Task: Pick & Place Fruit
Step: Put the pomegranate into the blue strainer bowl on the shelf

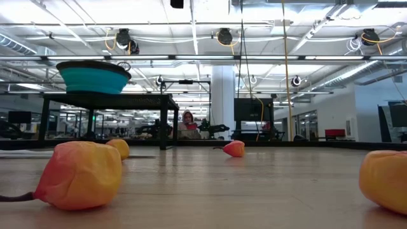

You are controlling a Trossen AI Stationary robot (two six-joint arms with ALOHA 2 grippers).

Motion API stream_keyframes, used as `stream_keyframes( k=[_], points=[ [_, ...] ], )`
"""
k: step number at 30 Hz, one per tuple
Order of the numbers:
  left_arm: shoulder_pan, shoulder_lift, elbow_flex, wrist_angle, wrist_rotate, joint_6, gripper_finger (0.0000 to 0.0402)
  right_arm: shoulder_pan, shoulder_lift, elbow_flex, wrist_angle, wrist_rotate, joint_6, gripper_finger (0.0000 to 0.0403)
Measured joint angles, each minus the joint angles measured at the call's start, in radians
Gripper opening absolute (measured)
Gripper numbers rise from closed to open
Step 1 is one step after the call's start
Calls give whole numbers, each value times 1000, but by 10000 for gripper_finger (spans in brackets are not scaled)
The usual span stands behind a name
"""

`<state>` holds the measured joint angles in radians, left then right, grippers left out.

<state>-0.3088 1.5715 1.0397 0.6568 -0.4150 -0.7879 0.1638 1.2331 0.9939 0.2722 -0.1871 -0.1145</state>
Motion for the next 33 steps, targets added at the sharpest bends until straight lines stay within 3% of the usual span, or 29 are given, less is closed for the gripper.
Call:
stream_keyframes(
  k=[6, 14, 26, 33],
  points=[
    [-1, 7, 0, 12, 26, 7, 347, -4, 0, 0, -3, 25, 2, 185],
    [-12, 6, 0, 10, 59, 134, 347, -6, 2, 1, -7, 30, 52, 184],
    [29, 6, 0, 16, 31, 139, 347, -7, 2, 1, -6, 29, 135, 182],
    [52, 13, 0, 26, 82, 130, 347, -7, 18, 1, 4, 30, 144, 184]
  ],
)
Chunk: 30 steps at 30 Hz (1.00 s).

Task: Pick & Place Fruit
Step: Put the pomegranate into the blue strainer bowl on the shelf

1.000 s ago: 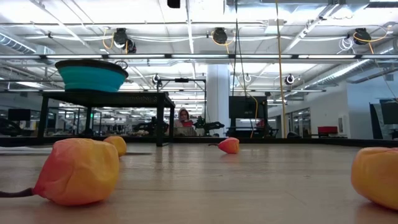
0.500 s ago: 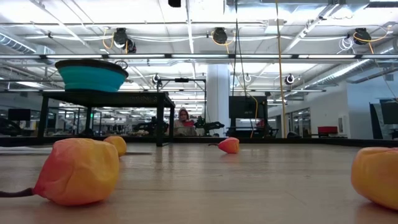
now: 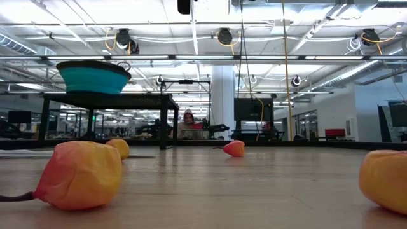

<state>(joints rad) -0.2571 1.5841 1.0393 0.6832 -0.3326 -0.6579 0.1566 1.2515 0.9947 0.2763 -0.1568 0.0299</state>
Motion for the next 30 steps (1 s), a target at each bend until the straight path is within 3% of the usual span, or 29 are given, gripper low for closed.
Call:
stream_keyframes(
  k=[19, 25, 30],
  points=[
    [31, 0, 0, -30, 13, -2, 343, -44, 14, 0, 12, 26, 10, 185],
    [64, 0, 0, -34, 99, -32, 287, -45, 14, 0, 10, 26, 8, 183],
    [74, 0, 0, -41, 108, -44, 233, -46, 13, 0, 3, 39, -3, 187]
  ],
)
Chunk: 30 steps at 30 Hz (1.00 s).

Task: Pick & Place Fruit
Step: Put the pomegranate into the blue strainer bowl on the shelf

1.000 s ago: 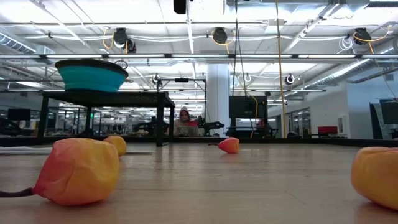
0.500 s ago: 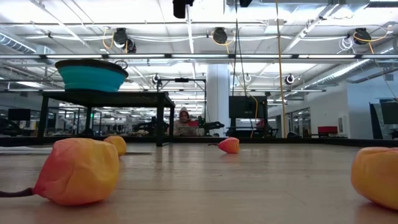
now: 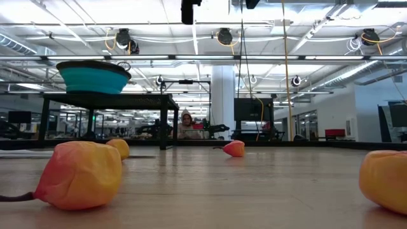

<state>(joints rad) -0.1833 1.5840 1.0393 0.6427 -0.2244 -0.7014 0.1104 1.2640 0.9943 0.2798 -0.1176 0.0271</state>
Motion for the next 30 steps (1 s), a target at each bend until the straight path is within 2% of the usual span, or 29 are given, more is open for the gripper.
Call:
stream_keyframes(
  k=[5, 14, 30],
  points=[
    [0, -2, 0, -27, 8, -19, 207, 1, 0, -1, -3, 38, -25, 187],
    [0, -1, 0, -50, 13, -8, 201, 1, 1, -1, -33, 35, -49, 212],
    [34, -4, 0, -106, 6, 2, 201, 2, 1, 2, -122, 44, 2, 259]
  ],
)
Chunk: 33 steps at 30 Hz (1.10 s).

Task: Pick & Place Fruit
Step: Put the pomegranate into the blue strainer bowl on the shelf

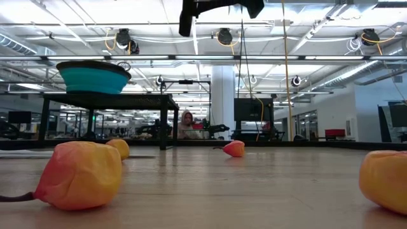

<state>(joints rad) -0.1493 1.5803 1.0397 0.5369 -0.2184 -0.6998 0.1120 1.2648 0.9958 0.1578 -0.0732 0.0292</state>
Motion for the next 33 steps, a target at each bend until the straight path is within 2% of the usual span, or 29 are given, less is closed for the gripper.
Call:
stream_keyframes(
  k=[12, 17, 25, 33],
  points=[
    [-9, -2, -1, 11, 1, -21, 201, 1, -1, 0, -8, 1, -3, 261],
    [-12, -3, -1, 13, -10, -21, 202, 2, -1, 0, -12, 88, -15, 268],
    [-16, -3, -1, 13, -1, -17, 202, 12, -1, 0, -8, 100, -9, 287],
    [-16, -3, -1, 8, 6, -12, 202, 21, -1, -1, -5, 104, 22, 281]
  ],
)
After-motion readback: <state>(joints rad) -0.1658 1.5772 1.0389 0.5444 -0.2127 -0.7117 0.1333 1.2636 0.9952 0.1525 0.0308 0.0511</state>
